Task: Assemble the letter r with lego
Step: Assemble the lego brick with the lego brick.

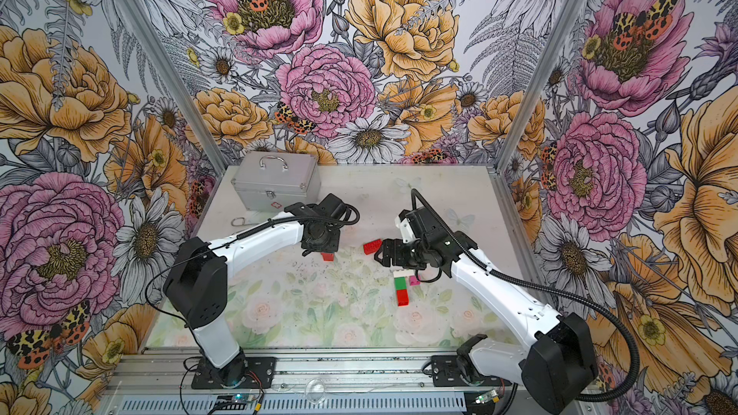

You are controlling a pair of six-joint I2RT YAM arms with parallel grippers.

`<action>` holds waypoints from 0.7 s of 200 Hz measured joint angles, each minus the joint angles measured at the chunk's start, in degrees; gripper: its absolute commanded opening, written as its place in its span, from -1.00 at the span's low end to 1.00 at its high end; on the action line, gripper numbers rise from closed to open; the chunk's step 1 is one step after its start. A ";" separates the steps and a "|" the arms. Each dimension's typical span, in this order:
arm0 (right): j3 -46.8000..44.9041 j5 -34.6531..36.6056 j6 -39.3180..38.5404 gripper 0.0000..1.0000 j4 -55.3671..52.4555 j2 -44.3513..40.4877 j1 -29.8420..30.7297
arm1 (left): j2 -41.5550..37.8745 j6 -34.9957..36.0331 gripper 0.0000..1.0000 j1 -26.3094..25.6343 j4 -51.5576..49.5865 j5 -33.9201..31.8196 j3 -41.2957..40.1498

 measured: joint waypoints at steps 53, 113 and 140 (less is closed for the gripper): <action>0.00 -0.37 -0.02 0.71 -0.02 0.66 0.00 | 0.00 -0.02 -0.76 0.57 1.44 1.62 -1.77; 0.00 -0.37 -0.02 0.71 0.00 1.11 0.00 | 0.00 -0.02 -0.76 0.79 3.10 2.21 -2.21; 0.00 -0.37 -0.02 0.71 0.00 1.11 0.00 | 0.00 -0.04 -0.76 1.33 3.52 2.29 -2.60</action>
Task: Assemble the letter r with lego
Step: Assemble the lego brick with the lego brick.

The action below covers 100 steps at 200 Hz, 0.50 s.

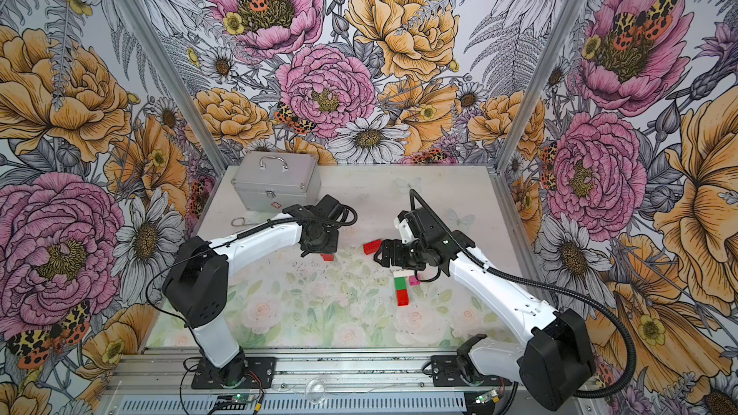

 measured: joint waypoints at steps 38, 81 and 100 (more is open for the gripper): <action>0.00 0.00 0.00 0.71 -0.02 0.00 0.00 | -0.02 0.00 -0.76 0.33 1.27 0.13 -0.46; 0.00 0.00 -0.07 0.71 -0.04 0.00 -0.68 | -0.02 -0.02 -0.78 0.33 1.66 0.79 -0.48; 0.00 0.00 -0.24 0.71 -0.07 0.00 -0.79 | -0.02 -0.20 -0.78 0.31 2.01 0.83 -0.79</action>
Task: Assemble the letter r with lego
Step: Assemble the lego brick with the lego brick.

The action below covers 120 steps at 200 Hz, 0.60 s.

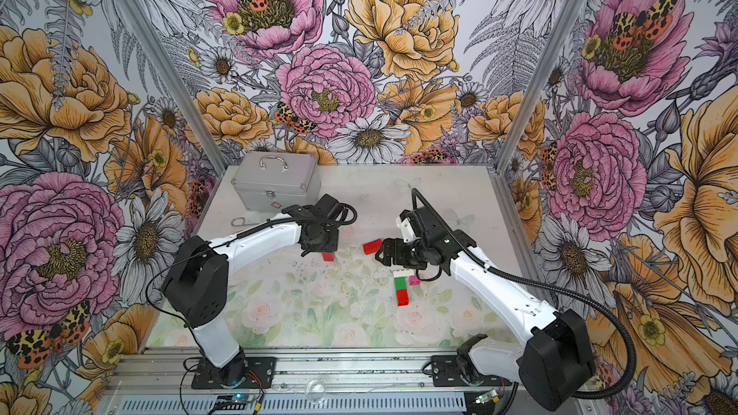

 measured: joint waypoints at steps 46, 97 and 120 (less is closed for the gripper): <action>0.00 0.00 -0.20 0.71 -0.04 0.09 -0.33 | -0.50 -1.51 -0.80 -0.02 1.31 -0.02 -1.16; 0.00 0.00 -0.22 0.71 -0.15 0.44 -0.72 | -0.09 -1.81 -0.85 -0.11 1.53 -0.09 -1.14; 0.00 -0.02 -0.22 0.71 -0.15 0.44 -0.85 | 0.66 -1.77 -0.85 -0.11 1.55 -0.09 -0.35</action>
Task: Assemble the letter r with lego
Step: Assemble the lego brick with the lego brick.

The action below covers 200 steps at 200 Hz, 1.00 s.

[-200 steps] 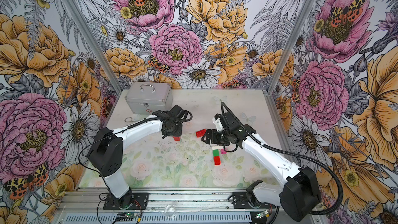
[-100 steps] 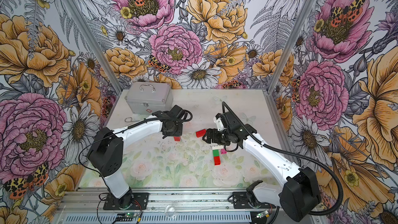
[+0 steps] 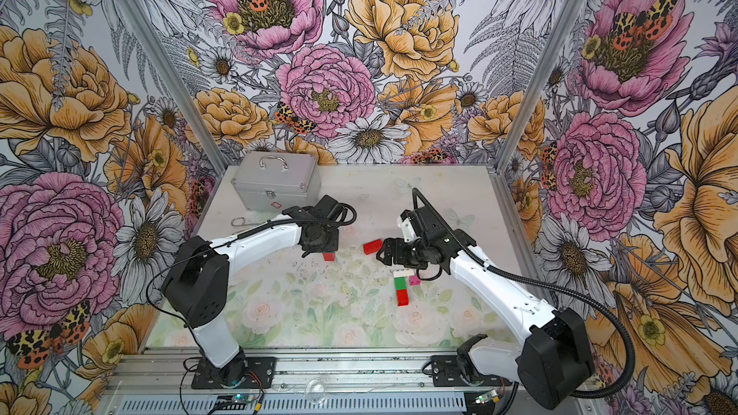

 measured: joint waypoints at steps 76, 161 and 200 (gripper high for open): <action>0.00 -0.02 -0.42 0.71 0.00 0.07 -0.87 | 2.71 0.04 -0.93 -1.03 0.00 -1.86 2.54; -0.02 -0.44 -1.03 0.71 0.00 0.37 -2.23 | 5.20 0.07 -0.89 -1.14 2.23 -3.06 4.07; -0.02 -0.44 -1.03 0.72 -0.02 0.37 -2.47 | 4.72 0.07 -0.66 -1.16 2.54 -3.06 4.04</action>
